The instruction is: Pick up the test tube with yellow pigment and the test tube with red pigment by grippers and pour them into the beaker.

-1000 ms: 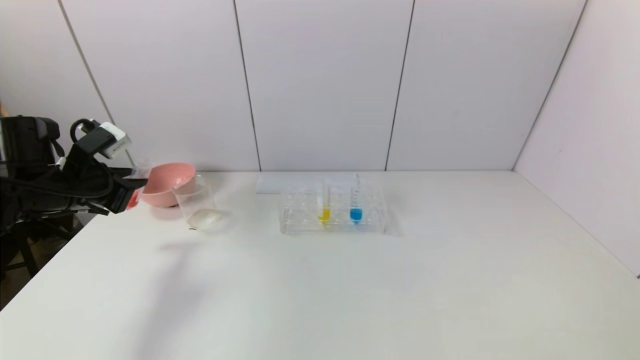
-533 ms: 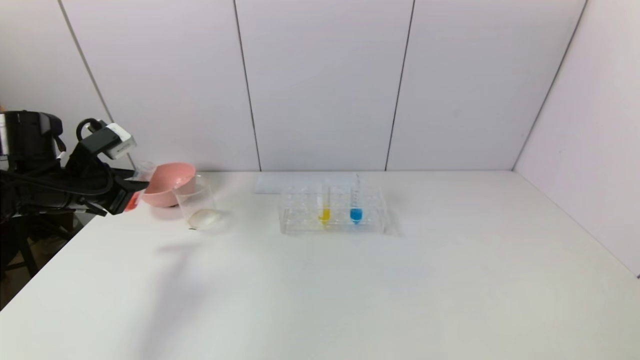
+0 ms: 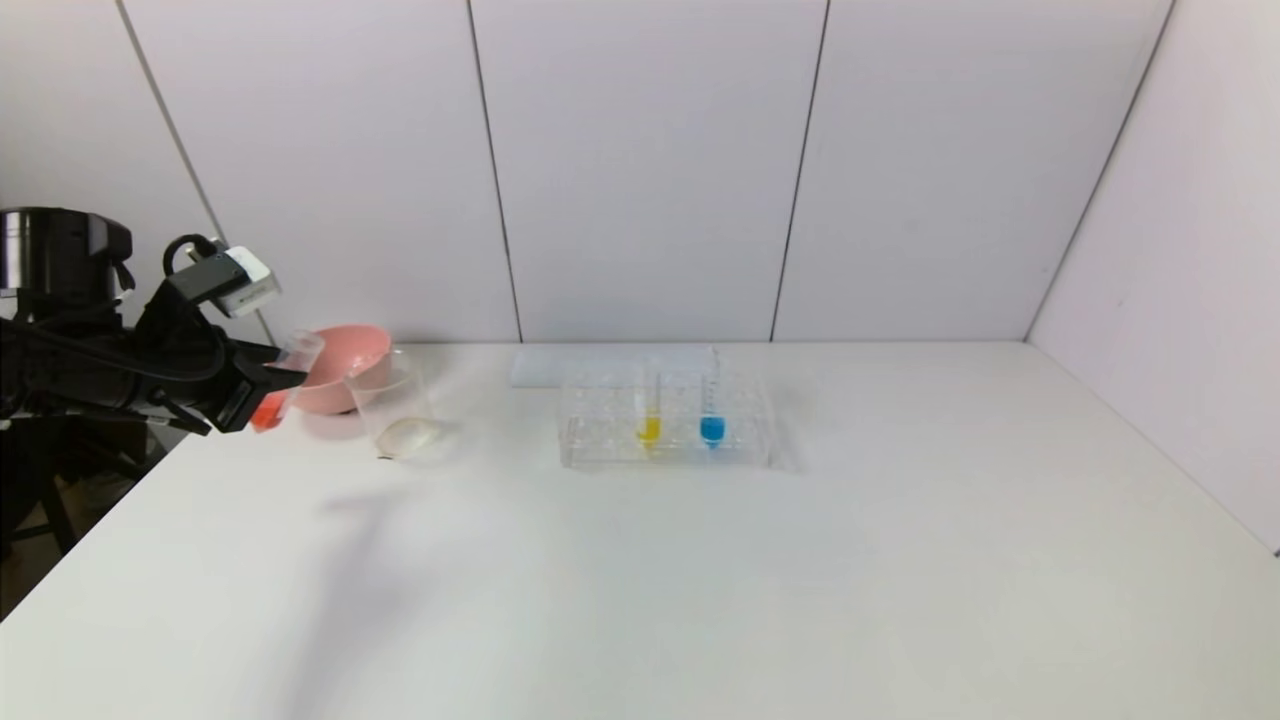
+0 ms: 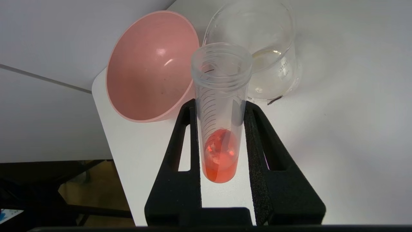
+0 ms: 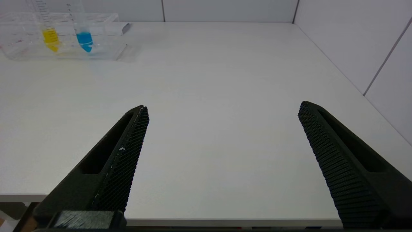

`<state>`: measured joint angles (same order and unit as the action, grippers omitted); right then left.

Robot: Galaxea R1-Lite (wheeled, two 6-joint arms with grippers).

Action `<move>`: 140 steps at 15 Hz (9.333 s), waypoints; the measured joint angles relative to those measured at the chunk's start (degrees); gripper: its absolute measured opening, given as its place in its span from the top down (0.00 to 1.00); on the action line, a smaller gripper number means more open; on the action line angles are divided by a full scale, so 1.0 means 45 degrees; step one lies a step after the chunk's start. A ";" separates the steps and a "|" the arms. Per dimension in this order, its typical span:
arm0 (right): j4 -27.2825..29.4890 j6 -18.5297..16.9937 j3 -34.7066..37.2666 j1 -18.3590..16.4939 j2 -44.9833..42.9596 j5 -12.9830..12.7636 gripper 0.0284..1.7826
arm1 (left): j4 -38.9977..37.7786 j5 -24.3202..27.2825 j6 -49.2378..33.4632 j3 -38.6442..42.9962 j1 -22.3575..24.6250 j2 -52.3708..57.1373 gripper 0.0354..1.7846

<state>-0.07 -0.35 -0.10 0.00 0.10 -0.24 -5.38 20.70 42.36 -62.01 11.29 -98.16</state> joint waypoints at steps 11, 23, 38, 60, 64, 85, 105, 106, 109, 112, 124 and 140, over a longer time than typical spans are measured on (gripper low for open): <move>0.0005 0.0000 0.0000 0.0000 0.0000 0.0000 0.05 | 0.4139 -0.0019 0.2628 -0.2953 0.0236 -0.0924 0.77; 0.0000 0.0000 0.0000 0.0000 0.0000 0.0000 0.05 | 0.6713 -0.0198 0.5226 -0.6339 0.0165 -0.2595 0.77; 0.0000 0.0000 0.0000 0.0000 0.0000 0.0000 0.05 | 0.7878 -0.1013 0.6840 -0.8189 -0.0396 -0.3313 0.77; 0.0000 0.0000 0.0000 0.0000 0.0000 0.0000 0.05 | 1.1600 -0.3524 0.8598 -1.1099 -0.1268 -0.4188 0.77; 0.0000 0.0005 0.0000 0.0000 0.0000 -0.0005 0.05 | 1.1722 -0.3774 0.8693 -1.1362 -0.1479 -0.4435 0.77; 0.0000 0.0005 0.0000 0.0000 0.0000 0.0000 0.05 | 1.1313 -0.5762 0.8883 -1.1492 -0.2148 -0.5020 0.77; 0.0000 0.0005 0.0000 0.0000 0.0000 -0.0005 0.05 | 1.1007 -0.7954 0.9690 -1.1551 -0.2714 -0.4995 0.77; 0.0000 0.0005 0.0000 0.0000 0.0000 0.0000 0.05 | 1.0963 -0.8021 0.9866 -1.1551 -0.2728 -0.4995 0.77; 0.0000 0.0000 0.0000 0.0000 0.0000 0.0000 0.05 | 1.0744 -0.8048 1.0522 -1.1551 -0.2747 -0.4966 0.77; 0.0000 0.0000 0.0000 0.0000 0.0000 0.0000 0.05 | 1.0668 -0.8103 1.0852 -1.1551 -0.2766 -0.4922 0.77; 0.0000 0.0005 0.0000 0.0000 0.0000 0.0000 0.05 | 1.0823 -0.8287 1.0928 -1.1551 -0.2839 -0.4738 0.77; 0.0000 0.0005 0.0000 0.0000 0.0000 0.0000 0.05 | 1.0554 -0.2587 0.6873 -1.1394 -0.0458 -0.3110 0.77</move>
<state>-0.07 -0.33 -0.10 0.00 0.10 -0.24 42.12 9.06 73.29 -113.29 9.23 -112.15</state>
